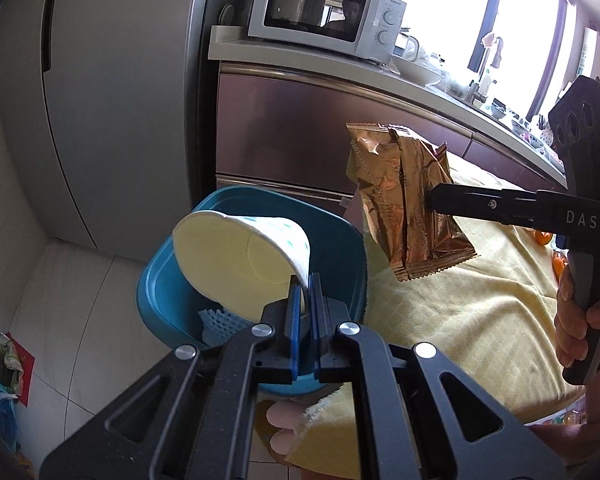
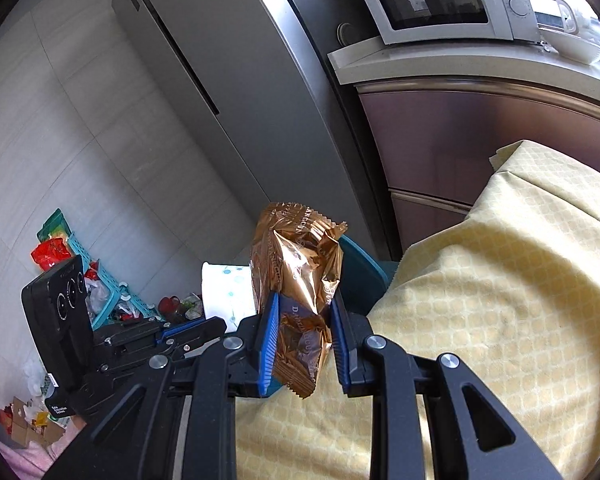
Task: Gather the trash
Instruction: 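Carry the cup with the left gripper while the right gripper carries the wrapper to the bin, then open both grippers to drop the cup and wrapper into the bin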
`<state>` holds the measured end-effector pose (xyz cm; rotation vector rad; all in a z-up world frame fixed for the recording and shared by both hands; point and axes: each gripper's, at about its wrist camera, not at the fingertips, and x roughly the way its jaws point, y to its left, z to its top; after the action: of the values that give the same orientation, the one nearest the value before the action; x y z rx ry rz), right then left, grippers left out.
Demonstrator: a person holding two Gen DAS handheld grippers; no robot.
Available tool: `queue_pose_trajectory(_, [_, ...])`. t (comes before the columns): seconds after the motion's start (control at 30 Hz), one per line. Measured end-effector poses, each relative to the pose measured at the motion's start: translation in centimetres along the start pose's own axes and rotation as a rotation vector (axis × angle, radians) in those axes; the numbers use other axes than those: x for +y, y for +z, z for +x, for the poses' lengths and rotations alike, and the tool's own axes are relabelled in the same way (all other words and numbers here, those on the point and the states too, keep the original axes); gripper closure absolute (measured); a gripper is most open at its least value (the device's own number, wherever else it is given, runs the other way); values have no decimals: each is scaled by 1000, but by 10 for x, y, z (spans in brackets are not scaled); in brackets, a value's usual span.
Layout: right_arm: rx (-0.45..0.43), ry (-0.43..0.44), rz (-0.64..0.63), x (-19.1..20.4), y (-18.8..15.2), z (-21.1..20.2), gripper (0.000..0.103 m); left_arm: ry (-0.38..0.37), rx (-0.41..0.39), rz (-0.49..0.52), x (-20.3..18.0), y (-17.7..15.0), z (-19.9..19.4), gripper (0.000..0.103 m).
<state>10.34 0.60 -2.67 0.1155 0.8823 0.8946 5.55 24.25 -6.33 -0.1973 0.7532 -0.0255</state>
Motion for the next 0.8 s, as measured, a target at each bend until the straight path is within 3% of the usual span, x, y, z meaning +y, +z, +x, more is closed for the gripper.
queue_pose_trajectory(0.8, [145, -73, 4, -3, 12, 77, 78, 29, 115, -62, 17, 1, 77, 97])
